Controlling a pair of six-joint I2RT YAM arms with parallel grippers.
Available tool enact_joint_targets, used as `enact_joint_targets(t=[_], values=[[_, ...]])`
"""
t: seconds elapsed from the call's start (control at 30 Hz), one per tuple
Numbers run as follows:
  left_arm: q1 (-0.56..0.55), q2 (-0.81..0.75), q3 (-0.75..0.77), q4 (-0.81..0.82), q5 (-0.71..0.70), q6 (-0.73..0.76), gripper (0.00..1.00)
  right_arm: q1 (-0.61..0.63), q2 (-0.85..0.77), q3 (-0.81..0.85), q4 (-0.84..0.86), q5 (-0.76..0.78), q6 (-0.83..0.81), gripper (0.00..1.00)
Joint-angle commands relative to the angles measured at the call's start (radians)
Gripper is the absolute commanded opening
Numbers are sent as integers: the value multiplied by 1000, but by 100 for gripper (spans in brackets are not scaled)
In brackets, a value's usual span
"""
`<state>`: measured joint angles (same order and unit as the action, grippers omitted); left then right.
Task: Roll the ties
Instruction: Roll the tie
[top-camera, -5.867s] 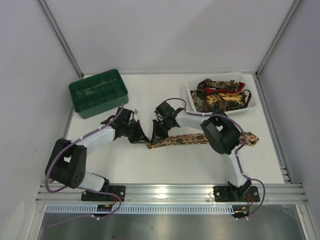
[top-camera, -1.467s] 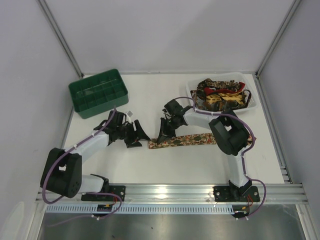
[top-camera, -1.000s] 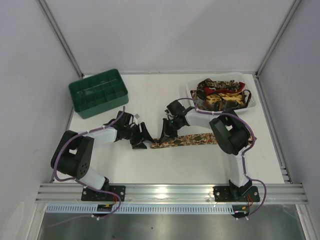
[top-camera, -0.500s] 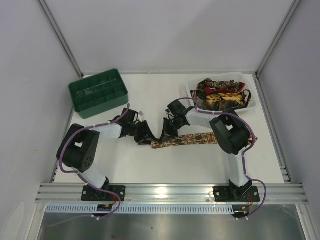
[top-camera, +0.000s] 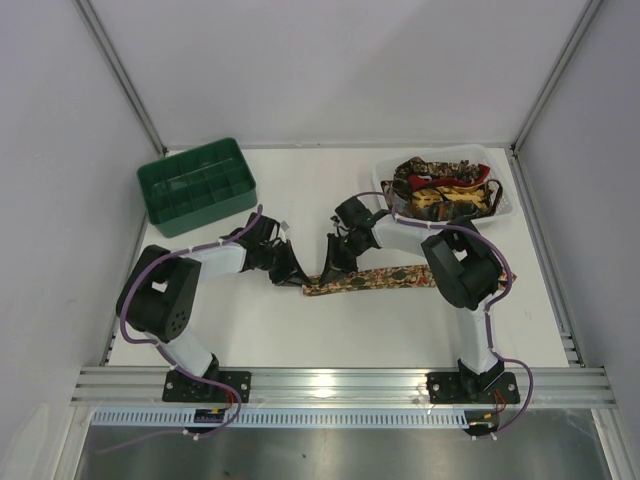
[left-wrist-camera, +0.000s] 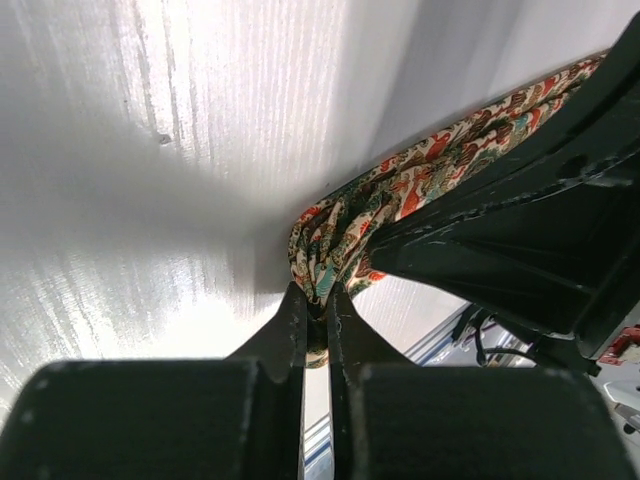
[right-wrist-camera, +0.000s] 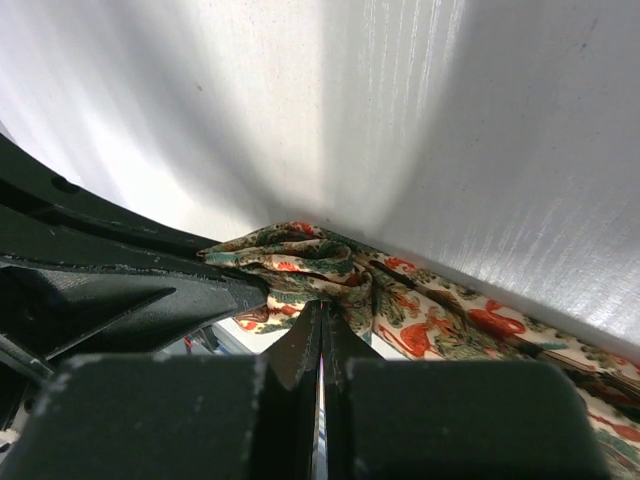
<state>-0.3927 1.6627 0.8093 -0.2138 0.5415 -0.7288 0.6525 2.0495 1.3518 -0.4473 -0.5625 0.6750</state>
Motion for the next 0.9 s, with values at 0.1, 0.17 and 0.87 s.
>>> enact_joint_targets(t=[0.1, 0.17, 0.87], values=[[-5, -12, 33, -41, -28, 39, 1, -4, -55, 30, -41, 30, -43, 0], [-6, -15, 36, -47, -31, 40, 0, -2, -52, 30, -41, 30, -40, 0], [-11, -99, 67, -101, -35, 22, 0, 24, -14, 10, 9, 16, -15, 0]])
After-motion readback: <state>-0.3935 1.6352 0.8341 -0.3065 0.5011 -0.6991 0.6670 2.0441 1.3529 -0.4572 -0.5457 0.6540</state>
